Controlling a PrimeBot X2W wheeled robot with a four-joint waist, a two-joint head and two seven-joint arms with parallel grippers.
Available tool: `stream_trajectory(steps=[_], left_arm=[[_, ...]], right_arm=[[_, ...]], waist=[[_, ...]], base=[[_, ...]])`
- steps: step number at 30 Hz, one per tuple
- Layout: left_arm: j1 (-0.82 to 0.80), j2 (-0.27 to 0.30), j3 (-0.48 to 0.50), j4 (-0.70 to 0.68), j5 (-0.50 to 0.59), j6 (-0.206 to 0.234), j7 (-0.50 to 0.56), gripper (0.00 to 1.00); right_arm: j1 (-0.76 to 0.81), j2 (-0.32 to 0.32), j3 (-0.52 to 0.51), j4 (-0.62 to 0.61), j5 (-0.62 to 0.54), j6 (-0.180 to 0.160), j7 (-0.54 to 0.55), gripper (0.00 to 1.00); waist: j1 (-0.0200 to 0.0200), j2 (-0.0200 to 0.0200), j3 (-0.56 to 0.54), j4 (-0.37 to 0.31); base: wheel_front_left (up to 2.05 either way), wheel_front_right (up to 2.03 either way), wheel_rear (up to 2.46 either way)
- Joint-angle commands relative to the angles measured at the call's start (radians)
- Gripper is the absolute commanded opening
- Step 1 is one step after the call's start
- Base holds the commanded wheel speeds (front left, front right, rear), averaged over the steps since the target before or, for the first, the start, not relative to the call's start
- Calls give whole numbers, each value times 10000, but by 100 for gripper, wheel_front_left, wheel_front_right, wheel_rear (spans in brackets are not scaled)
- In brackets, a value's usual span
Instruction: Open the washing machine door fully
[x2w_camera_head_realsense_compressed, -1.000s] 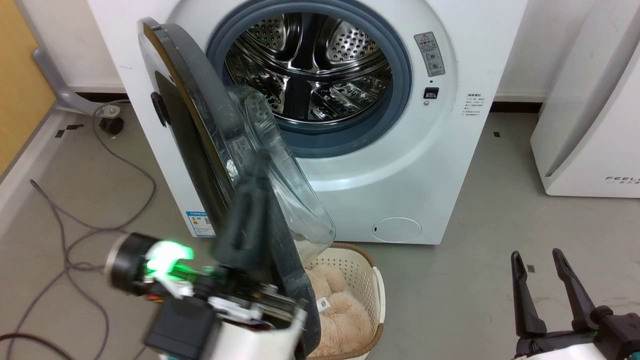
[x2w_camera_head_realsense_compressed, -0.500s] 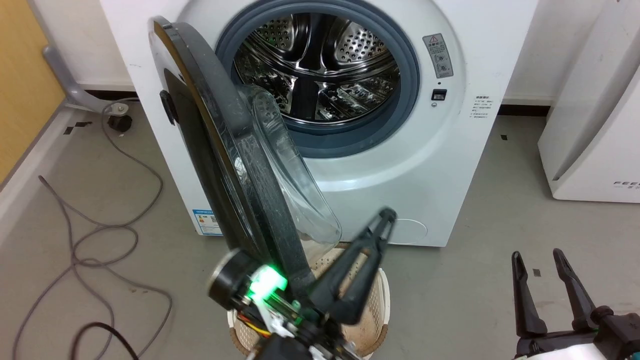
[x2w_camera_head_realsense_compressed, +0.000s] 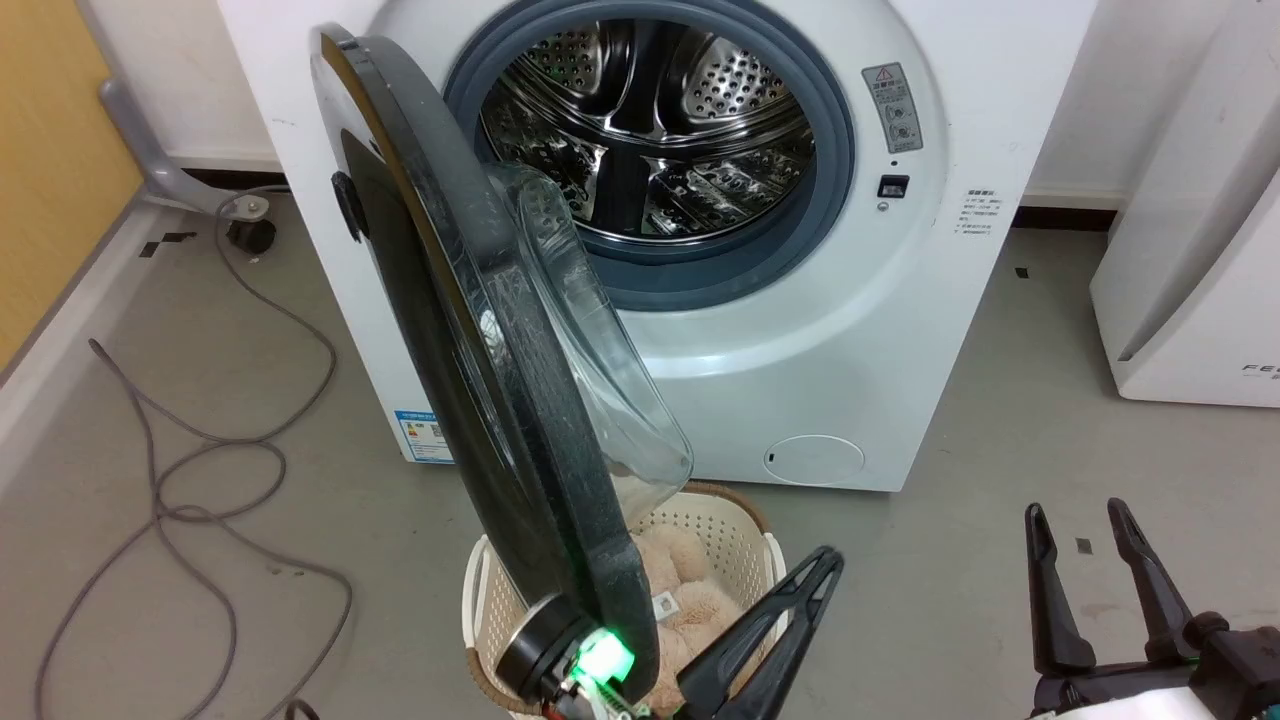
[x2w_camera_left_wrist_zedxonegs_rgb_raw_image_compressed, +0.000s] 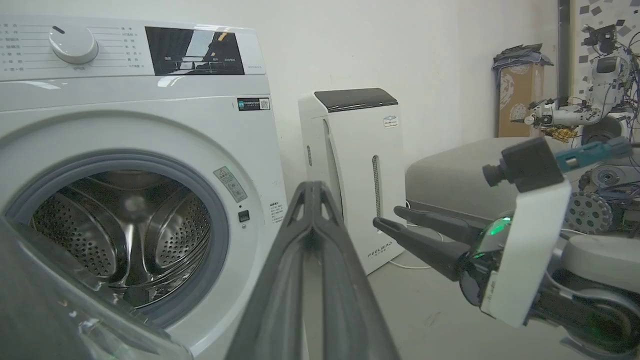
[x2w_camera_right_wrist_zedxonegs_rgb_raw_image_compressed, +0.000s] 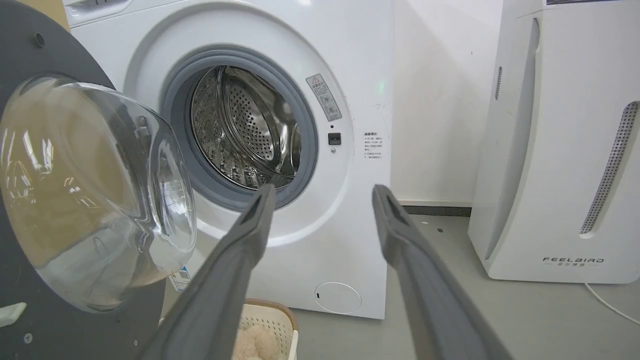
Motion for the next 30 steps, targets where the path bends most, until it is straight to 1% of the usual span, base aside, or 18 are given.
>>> stream_trajectory(steps=[1,8,17,24,30], left_arm=[[192,54,-5,116,-33,82,-44,0],[428,197,96,895,-153,247,-44,0],[195,145,496,2094,-390,440,-44,0],[257,199,835,2453,-495,579,-44,0],[361,272,1063,2468,-520,667,-44,0]], right_arm=[[76,45,-18,36,-2,50,-45,100],[74,45,-56,93,-4,50,-45,100],[-12,45,12,188,-32,50,-45,100],[9,45,-14,272,-45,50,-45,100],[18,45,-20,325,-33,50,-45,100]], waist=[[0,0,9,12],[0,0,62,97],[0,0,165,165],[0,0,163,303],[0,0,106,585]], base=[[0,0,0],[0,0,0],[0,0,0],[0,0,0],[0,0,0]])
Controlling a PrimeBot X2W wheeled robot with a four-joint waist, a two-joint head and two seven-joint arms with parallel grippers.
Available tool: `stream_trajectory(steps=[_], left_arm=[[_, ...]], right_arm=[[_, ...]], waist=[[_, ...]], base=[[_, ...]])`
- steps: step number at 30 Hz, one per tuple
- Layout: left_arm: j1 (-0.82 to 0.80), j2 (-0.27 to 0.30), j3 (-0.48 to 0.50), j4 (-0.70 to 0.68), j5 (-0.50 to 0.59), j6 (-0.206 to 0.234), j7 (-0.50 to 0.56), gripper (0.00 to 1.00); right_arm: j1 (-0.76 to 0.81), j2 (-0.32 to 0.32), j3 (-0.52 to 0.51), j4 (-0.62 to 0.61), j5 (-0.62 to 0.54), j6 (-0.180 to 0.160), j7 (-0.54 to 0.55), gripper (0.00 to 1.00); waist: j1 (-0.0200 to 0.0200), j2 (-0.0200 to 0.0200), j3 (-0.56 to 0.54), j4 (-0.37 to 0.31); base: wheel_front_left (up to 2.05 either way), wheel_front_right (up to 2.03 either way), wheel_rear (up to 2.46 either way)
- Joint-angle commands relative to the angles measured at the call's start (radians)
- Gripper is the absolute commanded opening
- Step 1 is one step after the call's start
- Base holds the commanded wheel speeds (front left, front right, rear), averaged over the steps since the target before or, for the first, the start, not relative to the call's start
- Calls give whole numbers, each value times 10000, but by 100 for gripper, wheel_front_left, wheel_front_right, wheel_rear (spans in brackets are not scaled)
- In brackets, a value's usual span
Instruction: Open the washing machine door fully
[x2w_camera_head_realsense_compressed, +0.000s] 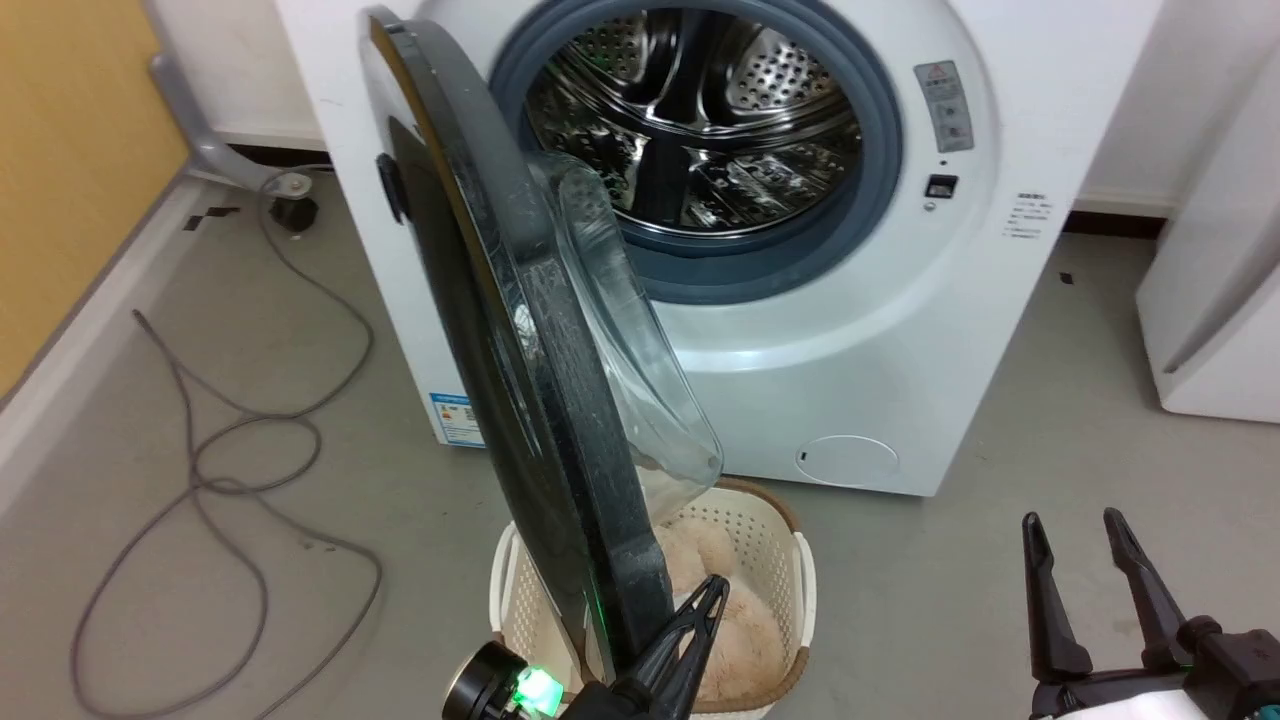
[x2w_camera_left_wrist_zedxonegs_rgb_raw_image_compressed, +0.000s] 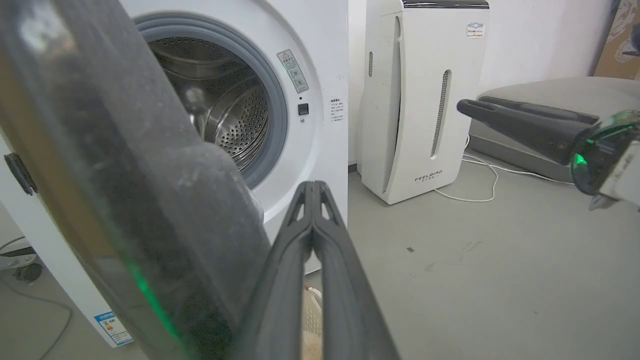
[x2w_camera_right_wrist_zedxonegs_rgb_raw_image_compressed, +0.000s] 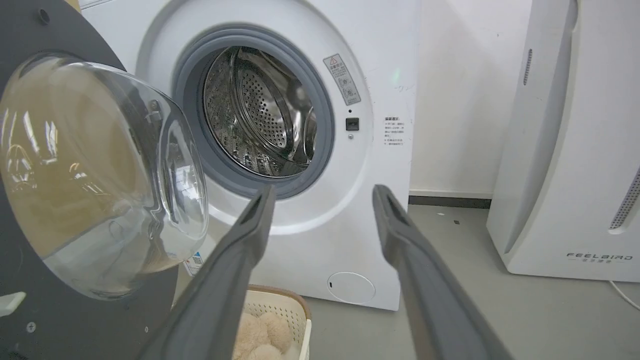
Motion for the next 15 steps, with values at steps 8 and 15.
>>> stream_trajectory(steps=[8,15], left_arm=[[256,248,419,-89,-68,165,-44,0],[550,452,608,-310,-51,279,-44,0]], right_arm=[[27,45,122,50,41,50,-45,100],[96,45,241,65,116,50,-45,100]], waist=[[0,0,-77,509],[0,0,-84,941]], base=[[0,0,0],[0,0,0]])
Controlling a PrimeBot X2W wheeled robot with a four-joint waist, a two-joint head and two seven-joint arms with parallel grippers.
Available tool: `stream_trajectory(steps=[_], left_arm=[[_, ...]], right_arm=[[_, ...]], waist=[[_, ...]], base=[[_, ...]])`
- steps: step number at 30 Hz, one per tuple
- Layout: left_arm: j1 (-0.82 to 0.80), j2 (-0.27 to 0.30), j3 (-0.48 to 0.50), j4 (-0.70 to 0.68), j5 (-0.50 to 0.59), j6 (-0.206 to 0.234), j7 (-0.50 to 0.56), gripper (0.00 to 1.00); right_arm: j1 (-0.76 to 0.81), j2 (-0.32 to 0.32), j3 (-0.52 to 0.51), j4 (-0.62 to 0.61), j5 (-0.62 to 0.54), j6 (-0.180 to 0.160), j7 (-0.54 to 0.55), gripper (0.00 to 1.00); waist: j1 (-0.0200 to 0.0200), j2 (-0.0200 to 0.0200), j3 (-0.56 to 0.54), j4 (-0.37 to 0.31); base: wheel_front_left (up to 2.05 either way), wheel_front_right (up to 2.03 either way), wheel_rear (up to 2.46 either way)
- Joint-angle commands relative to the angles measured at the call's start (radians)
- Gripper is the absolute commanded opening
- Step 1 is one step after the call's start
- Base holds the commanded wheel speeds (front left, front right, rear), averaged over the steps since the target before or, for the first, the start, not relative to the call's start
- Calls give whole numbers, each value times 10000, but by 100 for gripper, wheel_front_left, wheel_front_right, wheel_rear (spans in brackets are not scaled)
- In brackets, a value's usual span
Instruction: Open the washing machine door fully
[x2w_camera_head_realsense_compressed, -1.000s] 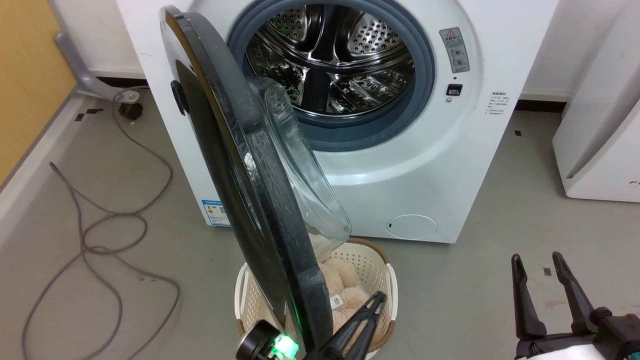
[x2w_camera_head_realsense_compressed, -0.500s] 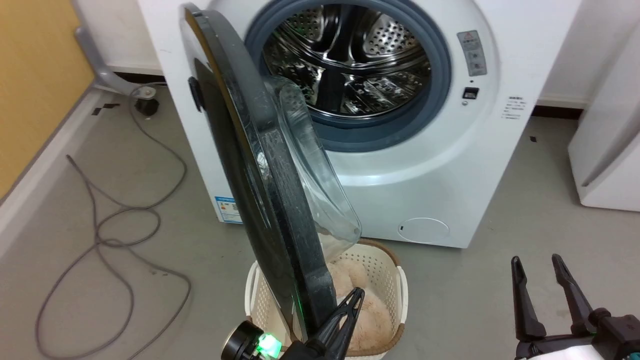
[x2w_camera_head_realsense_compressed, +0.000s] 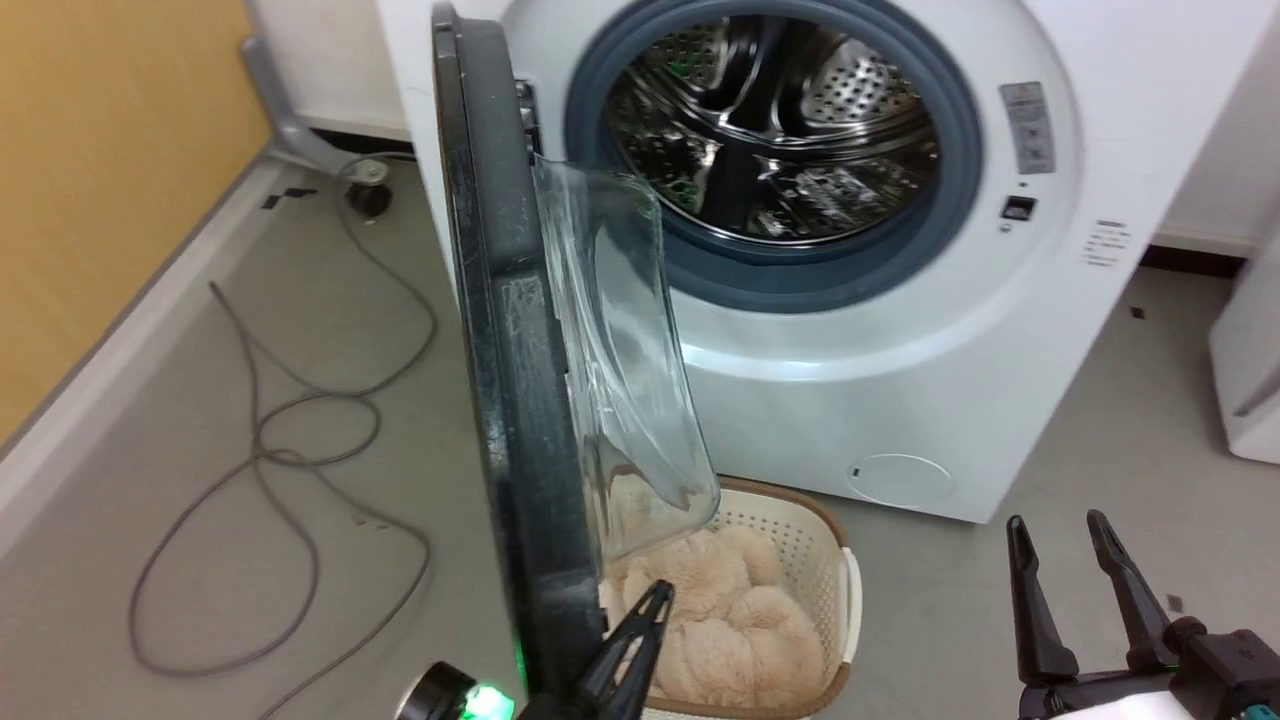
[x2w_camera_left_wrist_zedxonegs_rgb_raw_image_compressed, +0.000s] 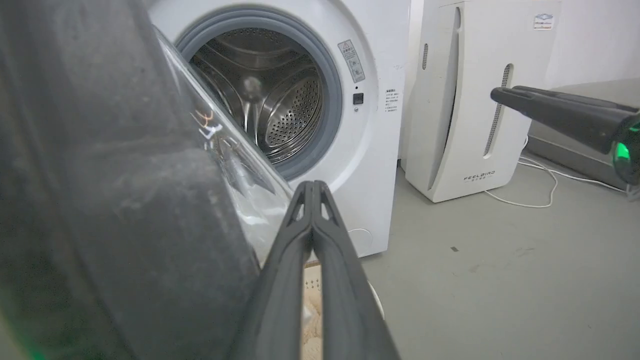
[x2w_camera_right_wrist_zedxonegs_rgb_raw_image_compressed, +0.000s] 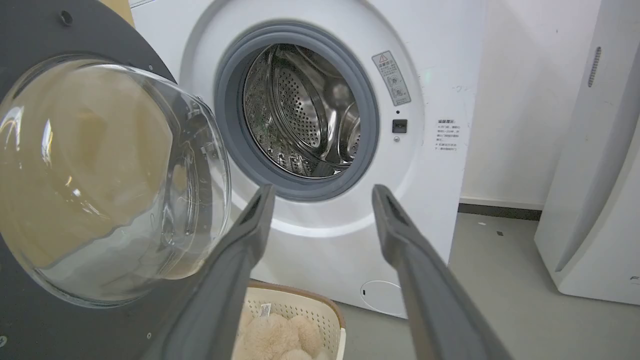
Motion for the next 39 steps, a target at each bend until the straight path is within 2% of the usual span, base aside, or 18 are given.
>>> stream_trajectory(steps=[1,15,20,32,39], left_arm=[[116,123,122,-42,6,104,-42,0],[756,673,796,-870,10,661,-42,0],[905,1013,1308,-917,-130,862,-42,0],[695,1534,2995,-482,-963,1249,-42,0],[112,1417,4045,-105,-1719,1242,-42,0]], right_arm=[[101,41,23,14,35,50,-45,100],[156,41,97,43,128,50,-45,100],[120,41,137,56,142,50,-45,100],[-46,41,183,45,-4,50,-45,100],[-176,41,126,29,-168,50,-46,100]], waist=[[0,0,4,144],[0,0,67,1361],[0,0,157,1635],[0,0,534,1717],[0,0,918,1722]], base=[[0,0,0],[0,0,0],[0,0,0],[0,0,0],[0,0,0]])
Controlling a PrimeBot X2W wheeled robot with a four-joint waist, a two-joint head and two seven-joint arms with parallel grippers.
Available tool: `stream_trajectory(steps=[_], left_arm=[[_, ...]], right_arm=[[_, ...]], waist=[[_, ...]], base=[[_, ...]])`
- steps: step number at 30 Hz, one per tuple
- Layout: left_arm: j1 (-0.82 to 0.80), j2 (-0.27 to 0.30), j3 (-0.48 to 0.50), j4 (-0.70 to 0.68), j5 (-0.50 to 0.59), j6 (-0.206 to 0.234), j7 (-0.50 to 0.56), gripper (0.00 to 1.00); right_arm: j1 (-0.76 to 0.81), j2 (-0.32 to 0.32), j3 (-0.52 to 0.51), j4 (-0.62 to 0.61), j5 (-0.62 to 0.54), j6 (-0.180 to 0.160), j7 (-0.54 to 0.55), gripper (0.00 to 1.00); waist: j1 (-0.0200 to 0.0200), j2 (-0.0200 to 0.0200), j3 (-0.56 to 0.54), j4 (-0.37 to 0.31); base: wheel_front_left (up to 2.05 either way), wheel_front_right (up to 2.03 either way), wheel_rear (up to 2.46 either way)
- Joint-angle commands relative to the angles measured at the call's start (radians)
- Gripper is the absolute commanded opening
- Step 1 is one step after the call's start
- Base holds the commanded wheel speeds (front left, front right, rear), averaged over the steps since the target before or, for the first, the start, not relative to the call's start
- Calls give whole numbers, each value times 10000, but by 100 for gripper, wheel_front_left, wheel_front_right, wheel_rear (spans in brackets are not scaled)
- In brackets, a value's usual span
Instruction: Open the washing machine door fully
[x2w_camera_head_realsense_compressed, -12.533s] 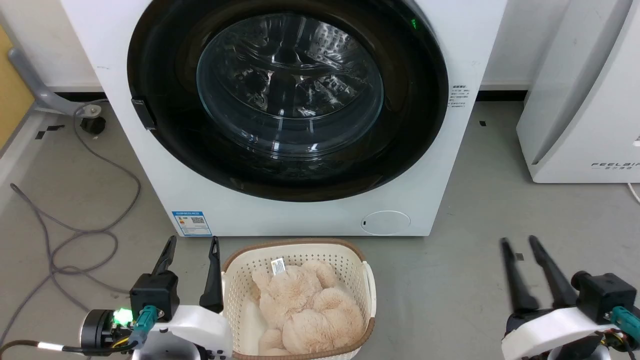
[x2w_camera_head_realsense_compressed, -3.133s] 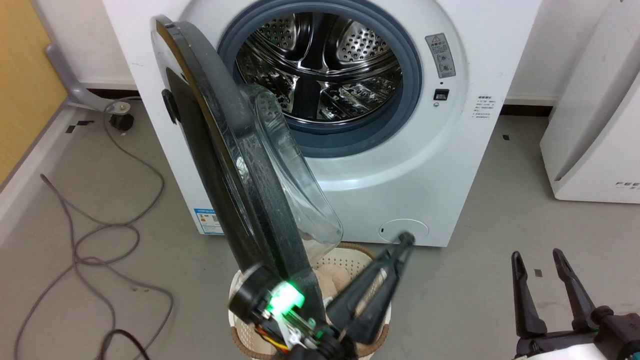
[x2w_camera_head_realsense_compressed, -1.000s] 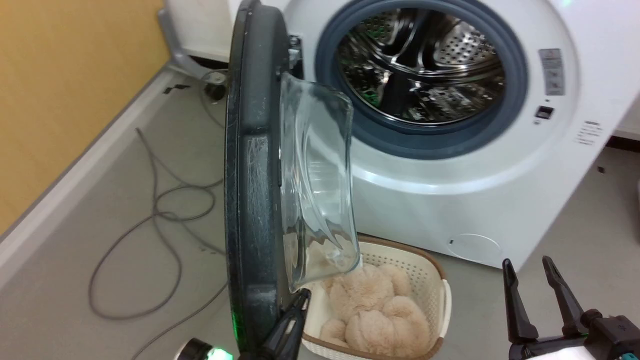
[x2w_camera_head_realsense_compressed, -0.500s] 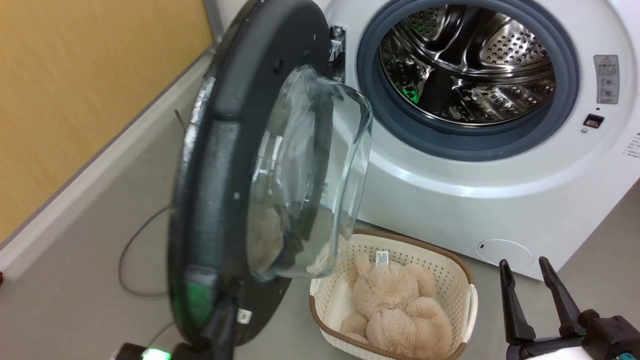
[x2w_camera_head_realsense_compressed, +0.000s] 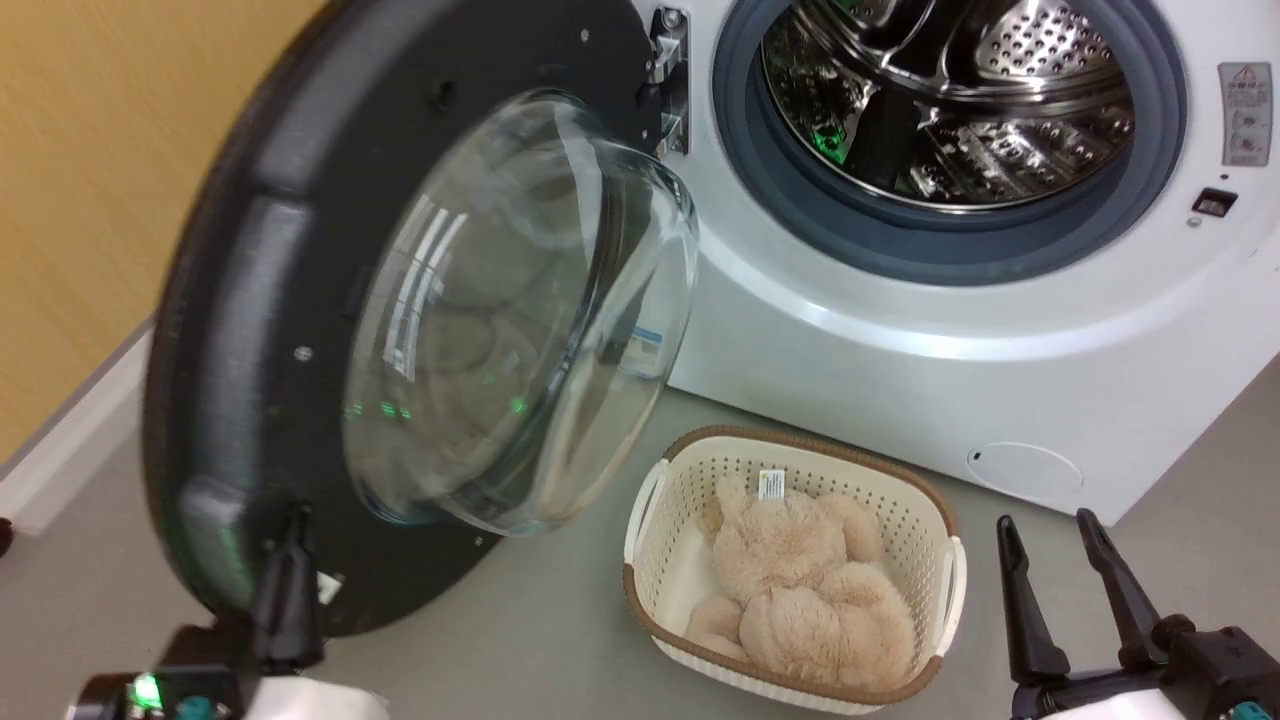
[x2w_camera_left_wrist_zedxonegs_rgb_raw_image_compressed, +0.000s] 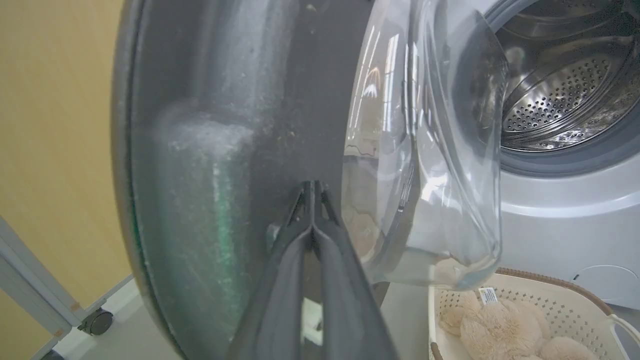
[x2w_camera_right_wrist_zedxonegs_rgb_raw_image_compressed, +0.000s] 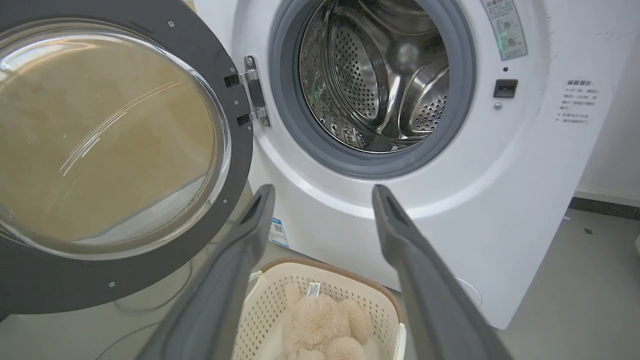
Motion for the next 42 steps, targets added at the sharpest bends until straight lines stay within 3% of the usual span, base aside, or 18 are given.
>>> stream_trajectory(steps=[1,14,28,42], left_arm=[[-240,-3,208,176,-131,-2,18,0],[-1813,-193,2044,1594,-644,-483,18,0],[-3195,-460,4132,2951,-453,-938,18,0],[-4376,-502,5236,4410,29,-1462,18,0]], right_arm=[[-174,34,-19,-25,-84,50,-46,100],[-677,34,-31,-56,-381,50,-46,100],[-1033,34,-107,-46,-591,50,-46,100],[-1241,34,-97,-33,-734,50,-46,100]], waist=[[0,0,110,1],[0,0,881,-202],[0,0,1400,-541],[0,0,1635,-714]], base=[[0,0,0],[0,0,0],[0,0,0],[0,0,0]])
